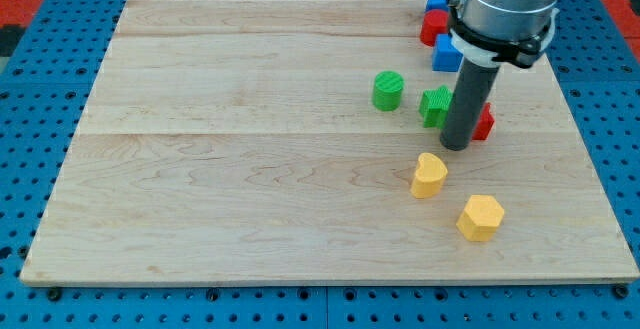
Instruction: Move the red star into the blue cube
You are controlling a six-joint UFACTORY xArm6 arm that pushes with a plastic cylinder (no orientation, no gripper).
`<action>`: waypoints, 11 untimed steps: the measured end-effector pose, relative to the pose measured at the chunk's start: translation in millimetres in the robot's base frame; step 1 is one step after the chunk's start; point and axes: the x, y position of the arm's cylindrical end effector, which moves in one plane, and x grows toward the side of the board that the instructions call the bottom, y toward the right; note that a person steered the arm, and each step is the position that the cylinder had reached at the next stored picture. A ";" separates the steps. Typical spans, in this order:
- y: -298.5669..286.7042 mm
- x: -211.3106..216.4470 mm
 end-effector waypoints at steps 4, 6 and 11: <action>16.7 -73.7; 16.7 -64.1; 51.4 -104.4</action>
